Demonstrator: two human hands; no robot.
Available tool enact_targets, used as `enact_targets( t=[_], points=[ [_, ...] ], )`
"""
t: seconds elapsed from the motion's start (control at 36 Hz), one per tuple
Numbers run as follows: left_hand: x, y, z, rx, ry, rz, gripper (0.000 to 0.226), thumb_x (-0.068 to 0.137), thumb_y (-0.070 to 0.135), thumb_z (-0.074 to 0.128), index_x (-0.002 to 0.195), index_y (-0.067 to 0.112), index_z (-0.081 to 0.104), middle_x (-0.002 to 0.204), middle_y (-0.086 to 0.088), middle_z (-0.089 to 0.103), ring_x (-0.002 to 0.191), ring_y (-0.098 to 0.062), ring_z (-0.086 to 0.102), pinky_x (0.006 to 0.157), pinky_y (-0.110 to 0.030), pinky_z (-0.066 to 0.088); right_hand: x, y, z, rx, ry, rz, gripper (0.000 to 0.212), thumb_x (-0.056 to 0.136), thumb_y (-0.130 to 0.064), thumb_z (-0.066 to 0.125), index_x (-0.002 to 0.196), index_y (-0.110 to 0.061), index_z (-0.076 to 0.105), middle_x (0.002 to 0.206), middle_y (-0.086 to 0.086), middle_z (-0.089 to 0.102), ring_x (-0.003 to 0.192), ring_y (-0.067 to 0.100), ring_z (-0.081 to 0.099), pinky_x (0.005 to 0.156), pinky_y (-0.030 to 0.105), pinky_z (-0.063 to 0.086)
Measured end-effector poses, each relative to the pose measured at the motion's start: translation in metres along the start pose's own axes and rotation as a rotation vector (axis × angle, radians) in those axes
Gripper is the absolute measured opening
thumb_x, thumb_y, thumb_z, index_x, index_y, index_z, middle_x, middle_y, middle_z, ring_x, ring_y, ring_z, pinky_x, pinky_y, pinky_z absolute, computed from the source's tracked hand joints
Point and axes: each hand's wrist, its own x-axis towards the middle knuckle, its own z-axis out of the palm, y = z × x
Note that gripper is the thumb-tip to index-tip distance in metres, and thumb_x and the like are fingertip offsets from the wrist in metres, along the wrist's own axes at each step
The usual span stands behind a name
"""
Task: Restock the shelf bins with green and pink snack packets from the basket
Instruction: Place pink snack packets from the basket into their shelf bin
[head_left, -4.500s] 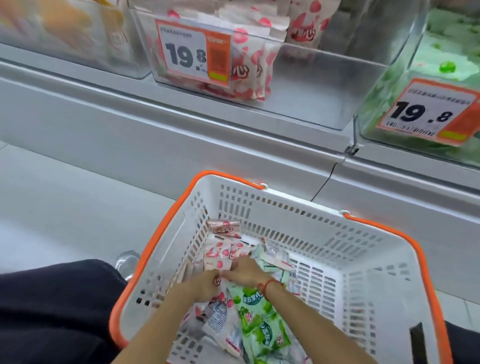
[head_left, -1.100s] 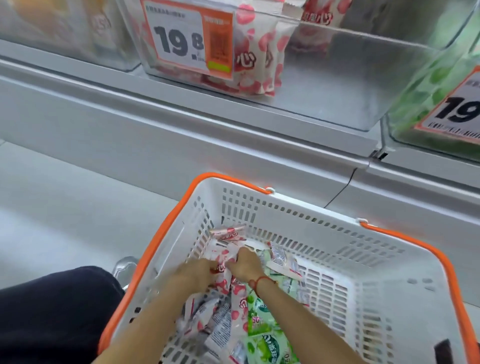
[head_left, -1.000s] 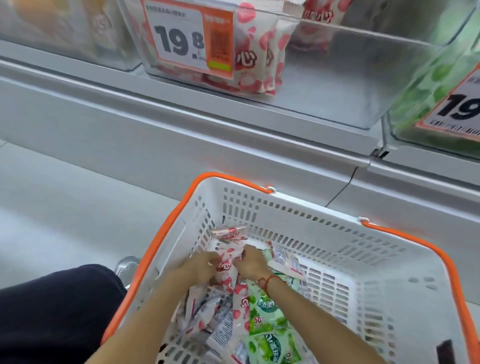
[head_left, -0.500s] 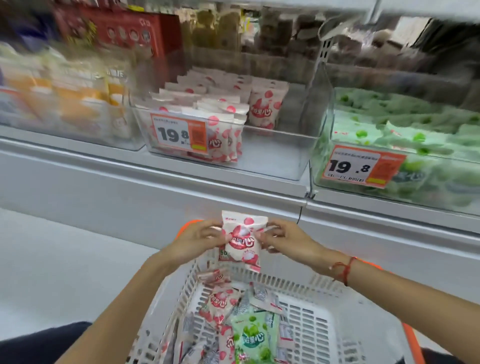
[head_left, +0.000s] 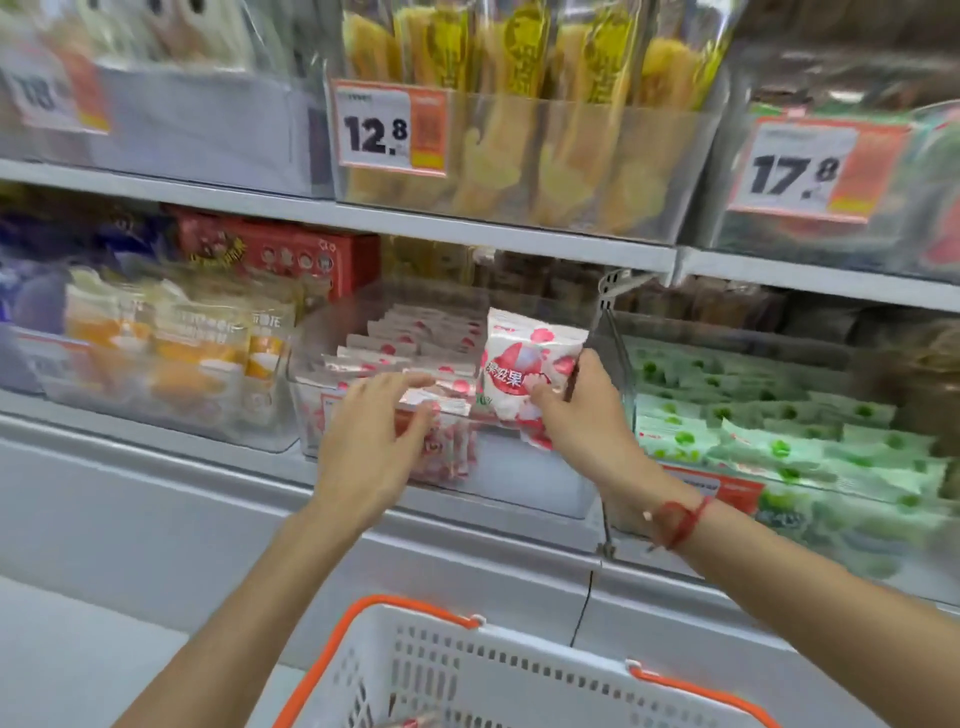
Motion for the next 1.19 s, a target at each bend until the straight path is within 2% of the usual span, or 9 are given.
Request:
enact_targets(
  t=[0.17,0.36,0.44,0.58,0.72,0.83,1.0,1.14,1.19],
  points=[
    [0.007,-0.03,0.018,0.283,-0.059,0.148,0.041,0.092,0.034,0.035,0.121,0.023,0.061,0.119,0.006,0.062,0.112,-0.019,0.051,0.095,-0.029,0.024,0.06,-0.001,0.015,-0.282,0.104,0.089,0.028,0.096,-0.02,0.047,0.118,-0.007,0.038,0.127,0.016,0.054,0.117,0.037,0.052,0.082,0.039,0.042],
    [0.001,-0.039,0.026,0.286,-0.023,0.198,0.04,0.091,0.032,0.034,0.12,0.02,0.059,0.118,0.003,0.06,0.112,-0.019,0.045,0.1,-0.031,0.023,0.109,0.024,0.04,-0.351,-0.224,0.258,0.033,0.094,-0.002,0.047,0.124,0.008,0.053,0.131,0.024,0.053,0.12,0.036,0.052,0.085,0.03,0.049],
    [0.0,-0.04,0.028,0.281,-0.009,0.2,0.037,0.092,0.03,0.037,0.121,0.021,0.058,0.118,0.004,0.058,0.113,-0.017,0.04,0.102,-0.032,0.022,0.119,0.031,0.05,-0.155,-0.312,0.337,0.041,0.095,0.005,0.041,0.136,0.01,0.04,0.142,0.025,0.042,0.13,0.037,0.041,0.049,0.005,0.044],
    [0.001,-0.04,0.031,0.273,-0.009,0.181,0.035,0.092,0.029,0.037,0.121,0.022,0.057,0.118,0.005,0.057,0.114,-0.016,0.038,0.105,-0.033,0.02,0.137,0.045,0.059,-0.383,-0.23,0.429,0.035,0.097,-0.005,0.043,0.129,0.005,0.051,0.133,0.016,0.051,0.123,0.032,0.049,0.097,0.03,0.043],
    [-0.002,-0.039,0.034,0.267,-0.013,0.153,0.038,0.092,0.029,0.033,0.123,0.021,0.055,0.122,0.004,0.054,0.119,-0.017,0.038,0.112,-0.034,0.015,0.143,0.052,0.061,-0.16,-0.341,0.594,0.014,0.099,-0.006,0.043,0.087,-0.006,0.051,0.087,0.012,0.059,0.057,0.017,0.06,0.033,0.019,0.045],
    [-0.002,-0.039,0.035,0.263,-0.01,0.148,0.037,0.093,0.027,0.035,0.123,0.02,0.054,0.124,0.004,0.053,0.12,-0.017,0.036,0.112,-0.035,0.016,0.136,0.053,0.062,0.041,-0.387,0.683,0.029,0.1,-0.001,0.034,0.072,-0.007,0.041,0.072,0.008,0.044,0.052,0.018,0.05,0.029,0.018,0.041],
    [-0.002,-0.04,0.036,0.271,-0.021,0.159,0.038,0.094,0.029,0.031,0.125,0.019,0.052,0.126,0.003,0.052,0.121,-0.017,0.036,0.111,-0.033,0.014,0.132,0.044,0.054,0.049,-0.416,0.677,0.006,0.095,-0.006,0.05,0.095,-0.003,0.055,0.095,0.012,0.062,0.068,0.016,0.056,0.056,0.019,0.054],
    [-0.001,-0.042,0.031,0.268,-0.084,0.161,0.045,0.098,0.03,0.031,0.141,0.02,0.038,0.145,0.002,0.039,0.134,-0.016,0.026,0.115,-0.029,0.002,0.113,0.029,0.044,-0.001,-0.39,0.515,0.009,0.095,-0.002,0.047,0.097,-0.003,0.056,0.111,0.012,0.063,0.119,0.026,0.055,0.088,0.032,0.048],
    [-0.002,-0.038,0.027,0.253,-0.075,0.19,0.047,0.099,0.023,0.042,0.145,0.018,0.033,0.149,0.001,0.033,0.138,-0.015,0.021,0.117,-0.031,0.002,0.104,0.024,0.042,-0.123,-0.322,0.382,0.036,0.092,-0.012,0.054,0.126,0.002,0.049,0.132,0.015,0.052,0.124,0.031,0.05,0.099,0.036,0.044]
  ],
)
